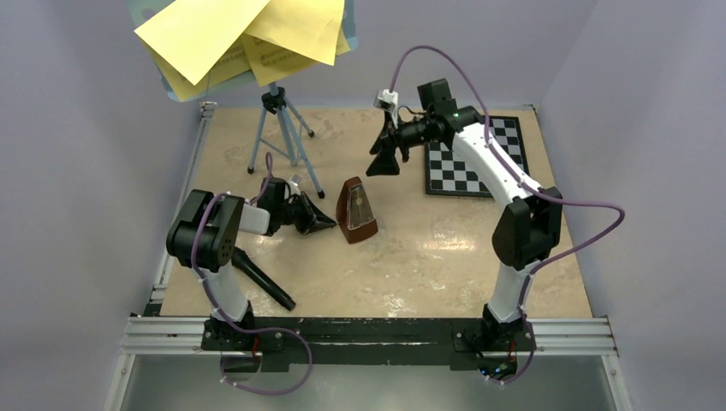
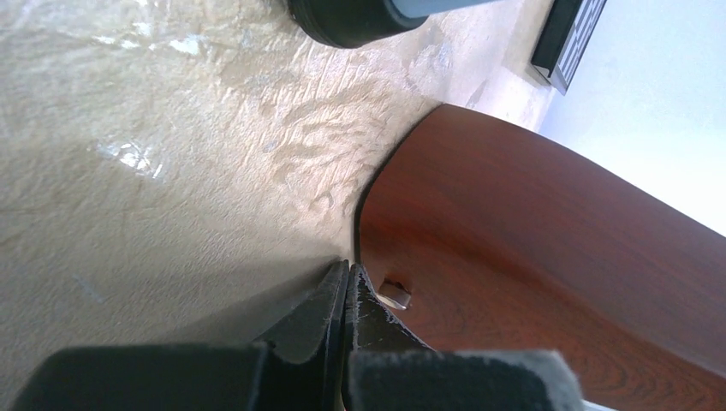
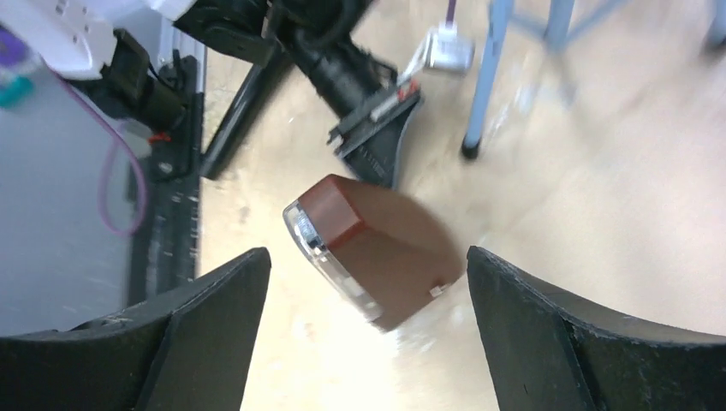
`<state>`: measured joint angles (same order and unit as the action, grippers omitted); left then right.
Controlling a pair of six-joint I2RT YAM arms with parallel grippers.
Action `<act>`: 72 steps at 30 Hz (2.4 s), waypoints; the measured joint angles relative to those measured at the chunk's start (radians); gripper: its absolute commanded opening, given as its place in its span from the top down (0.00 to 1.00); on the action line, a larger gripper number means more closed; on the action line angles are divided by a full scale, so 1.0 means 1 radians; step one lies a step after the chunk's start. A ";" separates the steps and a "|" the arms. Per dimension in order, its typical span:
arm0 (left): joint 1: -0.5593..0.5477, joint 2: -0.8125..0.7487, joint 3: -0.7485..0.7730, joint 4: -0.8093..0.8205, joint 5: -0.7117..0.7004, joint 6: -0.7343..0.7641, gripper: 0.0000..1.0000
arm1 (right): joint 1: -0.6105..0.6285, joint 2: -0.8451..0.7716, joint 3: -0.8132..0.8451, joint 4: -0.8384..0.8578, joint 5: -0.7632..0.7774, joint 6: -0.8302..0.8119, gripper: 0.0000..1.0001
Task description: Pack up the instrument practice props
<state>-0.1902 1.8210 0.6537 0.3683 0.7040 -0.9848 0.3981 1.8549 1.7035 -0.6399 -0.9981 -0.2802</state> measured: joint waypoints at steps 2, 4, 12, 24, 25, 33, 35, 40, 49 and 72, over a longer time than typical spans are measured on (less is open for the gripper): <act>0.000 0.000 0.000 -0.003 0.000 0.001 1.00 | -0.004 0.026 0.130 -0.125 -0.040 -0.201 0.08; 0.000 0.000 0.001 -0.008 0.001 0.003 1.00 | 0.000 0.067 0.284 -0.265 -0.086 -0.391 0.07; 0.002 0.000 0.013 -0.024 0.002 0.010 1.00 | 0.069 0.211 0.495 -0.705 -0.101 -0.998 0.07; 0.011 0.006 0.038 -0.037 0.017 0.013 0.84 | 0.138 0.240 0.416 -0.622 -0.052 -0.910 0.10; 0.011 0.006 0.038 -0.038 0.018 0.013 0.84 | 0.138 0.240 0.413 -0.606 -0.043 -0.900 0.12; 0.011 0.014 0.038 -0.024 0.025 0.008 0.83 | 0.152 0.245 0.399 -0.604 0.025 -0.943 0.42; 0.011 0.018 0.038 -0.019 0.026 0.008 0.84 | 0.158 0.246 0.384 -0.613 0.048 -0.966 0.58; 0.011 0.031 0.038 -0.017 0.039 0.008 0.85 | 0.172 0.246 0.368 -0.599 0.058 -0.991 0.88; 0.010 0.031 0.038 0.000 0.071 0.008 0.88 | 0.183 0.234 0.337 -0.557 0.058 -0.969 1.00; -0.045 0.002 0.072 -0.081 0.008 0.120 1.00 | 0.192 0.184 0.270 -0.401 0.148 -0.716 1.00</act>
<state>-0.2352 1.8225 0.7261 0.2874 0.7116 -0.8646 0.5896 2.0388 1.9739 -1.0409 -0.8505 -0.9966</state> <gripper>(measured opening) 0.015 0.485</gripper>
